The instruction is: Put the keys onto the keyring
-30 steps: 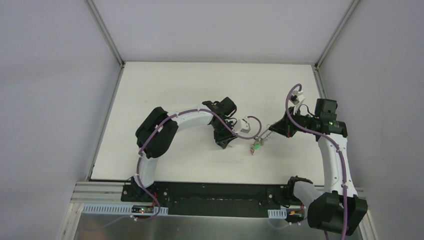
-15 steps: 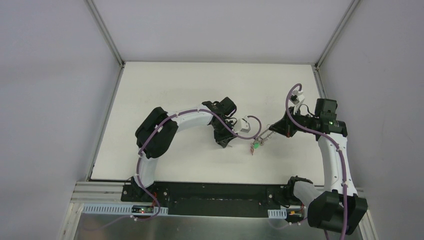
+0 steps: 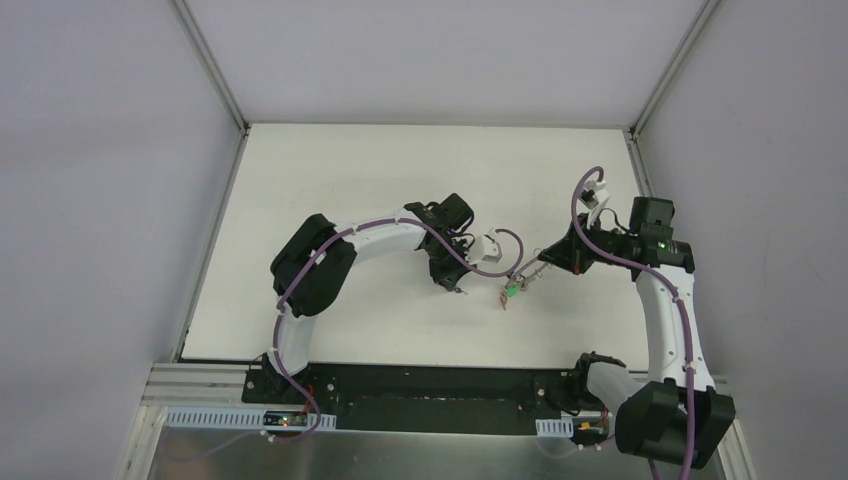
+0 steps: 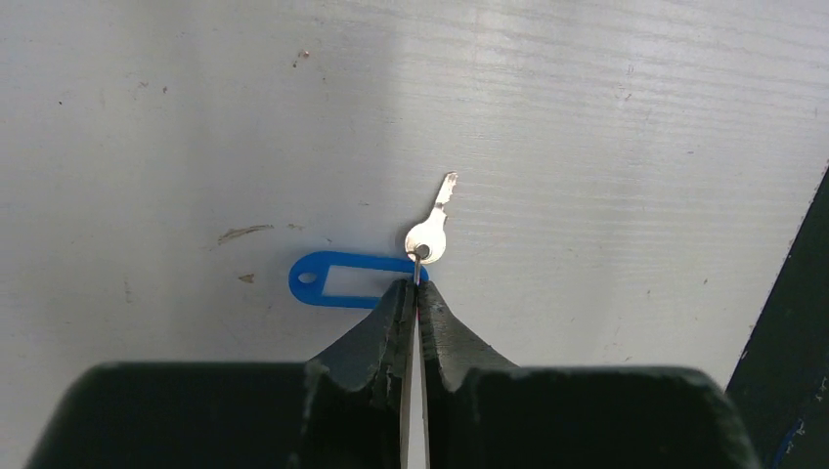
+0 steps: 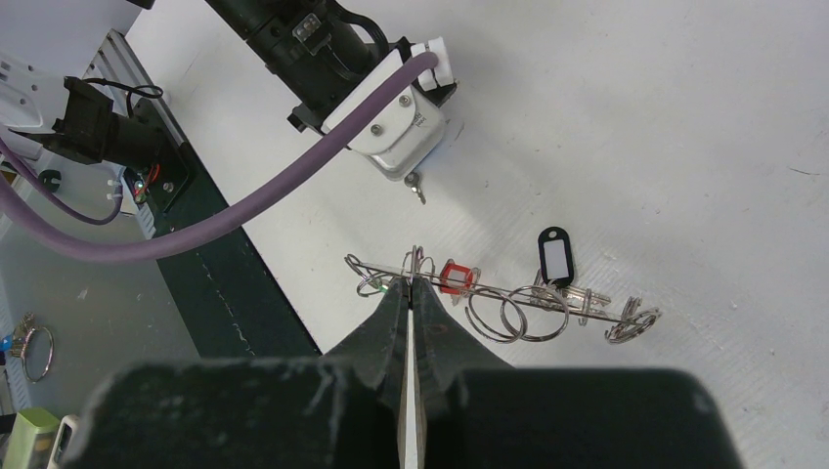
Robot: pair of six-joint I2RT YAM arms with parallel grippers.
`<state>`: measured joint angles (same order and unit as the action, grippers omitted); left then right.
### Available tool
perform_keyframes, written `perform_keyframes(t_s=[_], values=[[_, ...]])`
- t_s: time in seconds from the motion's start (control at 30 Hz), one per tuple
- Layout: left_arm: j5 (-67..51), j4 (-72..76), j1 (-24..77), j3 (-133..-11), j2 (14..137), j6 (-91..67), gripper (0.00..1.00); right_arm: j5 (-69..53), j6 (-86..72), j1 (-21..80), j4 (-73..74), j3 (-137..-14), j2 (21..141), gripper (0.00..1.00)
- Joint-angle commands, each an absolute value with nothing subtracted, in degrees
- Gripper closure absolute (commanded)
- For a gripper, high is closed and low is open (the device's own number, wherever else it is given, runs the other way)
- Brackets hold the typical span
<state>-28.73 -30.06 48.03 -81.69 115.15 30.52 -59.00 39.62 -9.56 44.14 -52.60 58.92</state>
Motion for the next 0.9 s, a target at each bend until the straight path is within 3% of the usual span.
perform_keyframes(t_s=[0.0,0.2,0.87], values=[[-27.9,-30.5,48.6,-80.7,114.8,30.7,0.95,-61.5,39.7,-10.0,43.0,-52.4,59.0,1.0],[-27.1,-30.4,48.5,-80.4,113.8,30.9,1.0,-61.5,39.7,-10.0,43.0,-52.4,59.2,1.0],[-27.6,-32.2,47.4,-80.7,109.8,30.8,1.0,-62.4,40.1,-10.0,43.1,-52.3,58.5,1.0]])
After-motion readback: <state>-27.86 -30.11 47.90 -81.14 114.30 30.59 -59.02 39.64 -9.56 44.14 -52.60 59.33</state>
